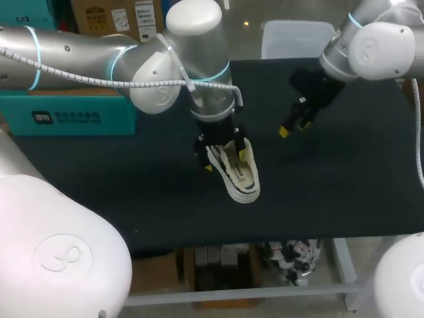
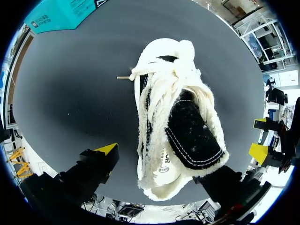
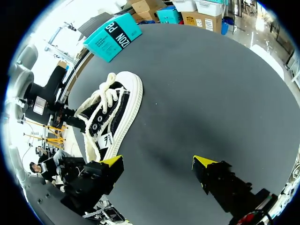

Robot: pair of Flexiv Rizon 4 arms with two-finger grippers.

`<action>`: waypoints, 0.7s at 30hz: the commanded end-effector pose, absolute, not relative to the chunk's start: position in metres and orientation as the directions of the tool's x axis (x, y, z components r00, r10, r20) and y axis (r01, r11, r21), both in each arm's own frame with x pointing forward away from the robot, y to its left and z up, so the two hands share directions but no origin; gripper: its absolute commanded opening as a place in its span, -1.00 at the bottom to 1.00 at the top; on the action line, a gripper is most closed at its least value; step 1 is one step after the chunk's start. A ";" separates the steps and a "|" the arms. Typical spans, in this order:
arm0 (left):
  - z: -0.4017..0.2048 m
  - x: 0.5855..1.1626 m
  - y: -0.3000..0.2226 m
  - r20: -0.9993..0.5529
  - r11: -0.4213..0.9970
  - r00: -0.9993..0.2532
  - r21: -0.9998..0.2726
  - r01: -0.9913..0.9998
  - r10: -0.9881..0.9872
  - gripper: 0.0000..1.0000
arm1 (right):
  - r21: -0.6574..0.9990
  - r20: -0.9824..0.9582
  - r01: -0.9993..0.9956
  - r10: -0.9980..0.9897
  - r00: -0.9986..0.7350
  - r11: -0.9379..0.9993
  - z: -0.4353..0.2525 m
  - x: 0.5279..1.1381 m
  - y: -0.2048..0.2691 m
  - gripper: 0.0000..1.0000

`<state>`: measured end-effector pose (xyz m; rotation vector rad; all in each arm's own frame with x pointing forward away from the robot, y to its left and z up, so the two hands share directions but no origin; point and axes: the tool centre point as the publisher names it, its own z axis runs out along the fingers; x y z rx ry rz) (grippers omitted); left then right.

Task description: Open the shoe tongue, take the insole out of the shoe, put the insole back into the shoe, and pack the shoe into the shoebox

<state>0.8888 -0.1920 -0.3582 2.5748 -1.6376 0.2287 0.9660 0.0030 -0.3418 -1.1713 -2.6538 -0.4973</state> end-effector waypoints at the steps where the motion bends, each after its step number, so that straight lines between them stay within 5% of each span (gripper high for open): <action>1: -0.363 0.897 -0.189 0.182 -0.439 0.430 -0.007 -0.899 -0.884 -1.00 | 0.094 0.304 0.711 0.660 -0.687 0.697 -0.340 0.974 0.009 1.00; 21: -0.336 0.894 -0.175 0.217 -0.386 0.373 -0.021 -0.922 -0.902 -1.00 | 0.106 0.279 0.588 0.543 -0.792 0.802 -0.330 0.956 0.019 1.00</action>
